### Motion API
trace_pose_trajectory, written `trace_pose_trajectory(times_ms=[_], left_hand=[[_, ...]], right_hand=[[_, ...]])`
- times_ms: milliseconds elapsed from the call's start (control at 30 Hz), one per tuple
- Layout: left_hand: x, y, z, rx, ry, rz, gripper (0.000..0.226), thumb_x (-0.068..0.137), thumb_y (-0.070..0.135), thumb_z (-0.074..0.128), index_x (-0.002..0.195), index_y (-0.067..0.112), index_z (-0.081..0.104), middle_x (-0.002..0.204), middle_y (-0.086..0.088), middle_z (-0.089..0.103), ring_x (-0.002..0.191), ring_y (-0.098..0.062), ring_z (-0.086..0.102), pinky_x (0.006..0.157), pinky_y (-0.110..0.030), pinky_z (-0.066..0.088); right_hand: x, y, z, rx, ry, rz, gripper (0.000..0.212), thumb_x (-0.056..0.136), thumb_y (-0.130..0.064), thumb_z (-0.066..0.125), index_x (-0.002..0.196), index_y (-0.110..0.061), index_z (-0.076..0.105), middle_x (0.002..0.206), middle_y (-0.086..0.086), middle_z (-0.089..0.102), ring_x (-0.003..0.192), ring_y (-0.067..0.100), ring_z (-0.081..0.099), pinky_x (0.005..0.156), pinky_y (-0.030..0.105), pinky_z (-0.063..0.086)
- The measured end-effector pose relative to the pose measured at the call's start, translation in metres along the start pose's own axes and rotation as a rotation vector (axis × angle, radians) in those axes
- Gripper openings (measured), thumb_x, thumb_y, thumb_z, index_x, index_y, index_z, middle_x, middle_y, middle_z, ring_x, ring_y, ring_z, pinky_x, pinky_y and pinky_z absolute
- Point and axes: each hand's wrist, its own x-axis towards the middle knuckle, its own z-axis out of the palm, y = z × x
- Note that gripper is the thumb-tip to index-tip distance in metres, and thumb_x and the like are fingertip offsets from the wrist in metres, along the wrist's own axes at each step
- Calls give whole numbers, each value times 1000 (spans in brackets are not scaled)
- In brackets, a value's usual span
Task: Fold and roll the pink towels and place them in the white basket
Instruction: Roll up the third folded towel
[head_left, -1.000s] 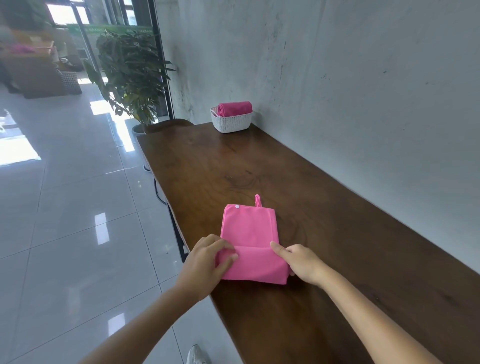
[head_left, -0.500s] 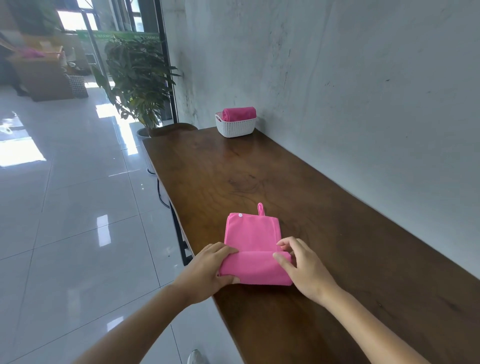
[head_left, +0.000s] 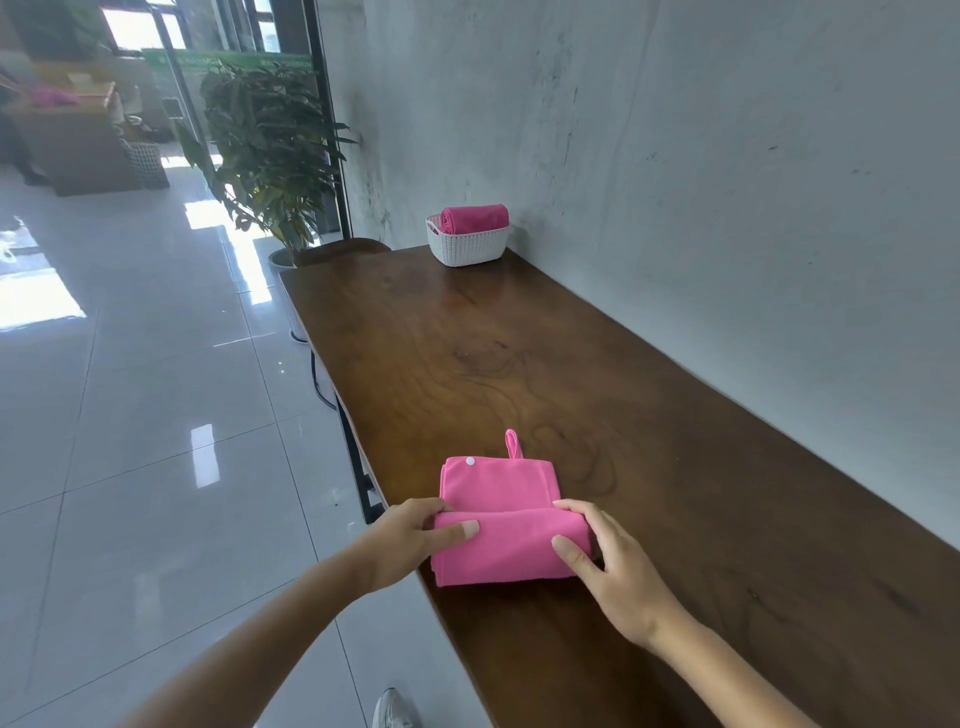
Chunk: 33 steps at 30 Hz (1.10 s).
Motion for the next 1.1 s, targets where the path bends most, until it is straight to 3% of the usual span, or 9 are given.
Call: trace_pose_trajectory(times_ms=[67, 200, 433, 500, 667, 800, 933, 1100], left_hand=[[1, 4, 4, -34, 45, -35, 81, 69, 87, 61, 119, 24, 66, 110, 6, 73, 101, -15, 71, 88, -37, 61], [-3, 16, 15, 144, 270, -7, 48, 94, 62, 52, 124, 26, 59, 116, 9, 60, 100, -11, 62, 74, -21, 57], [-7, 14, 17, 439, 497, 333, 32, 101, 47, 50, 127, 30, 57, 126, 18, 49, 113, -4, 50, 91, -25, 55], [-7, 15, 21, 502, 477, 406, 31, 101, 43, 54, 130, 33, 55, 130, 18, 49, 118, -2, 47, 97, -24, 52], [7, 6, 31, 751, 448, 452, 66, 91, 54, 65, 148, 31, 42, 150, 9, 42, 140, -14, 36, 116, -37, 36], [23, 3, 28, 886, 433, 468, 81, 80, 53, 76, 148, 28, 40, 145, 3, 48, 135, -23, 42, 111, -46, 44], [31, 6, 16, 835, 349, 391, 79, 85, 59, 68, 151, 34, 33, 145, 7, 45, 133, -18, 37, 113, -41, 39], [32, 20, 0, 687, 168, 270, 74, 84, 61, 70, 147, 41, 37, 136, 12, 49, 123, -10, 40, 106, -34, 45]], right_hand=[[5, -1, 2, 82, 14, 34, 59, 82, -86, 43, 129, -52, 47, 131, -22, 54, 117, 2, 56, 90, 25, 57], [18, -9, 3, 134, 28, 119, 49, 91, -72, 45, 123, -38, 56, 125, -12, 56, 110, 3, 57, 74, 16, 54], [49, -5, 3, 93, 21, 241, 70, 85, -80, 37, 125, -26, 58, 120, -5, 56, 105, 9, 59, 72, 20, 51], [60, -2, 3, 58, 35, 280, 72, 87, -81, 35, 125, -25, 58, 119, -4, 58, 103, 11, 60, 70, 23, 51], [76, -4, 5, -23, 125, 336, 65, 91, -78, 36, 109, -21, 60, 105, -2, 63, 91, 16, 62, 62, 29, 49], [74, -10, 7, -31, 248, 244, 51, 93, -70, 44, 109, -24, 58, 108, -7, 60, 98, 13, 61, 64, 24, 48], [63, -6, 7, 39, 254, 68, 56, 90, -67, 52, 133, -30, 50, 126, -7, 52, 109, 8, 57, 67, 17, 50], [39, 2, 3, -84, 211, -93, 60, 84, -74, 55, 133, -41, 46, 129, -18, 44, 115, 3, 52, 80, 17, 56]])
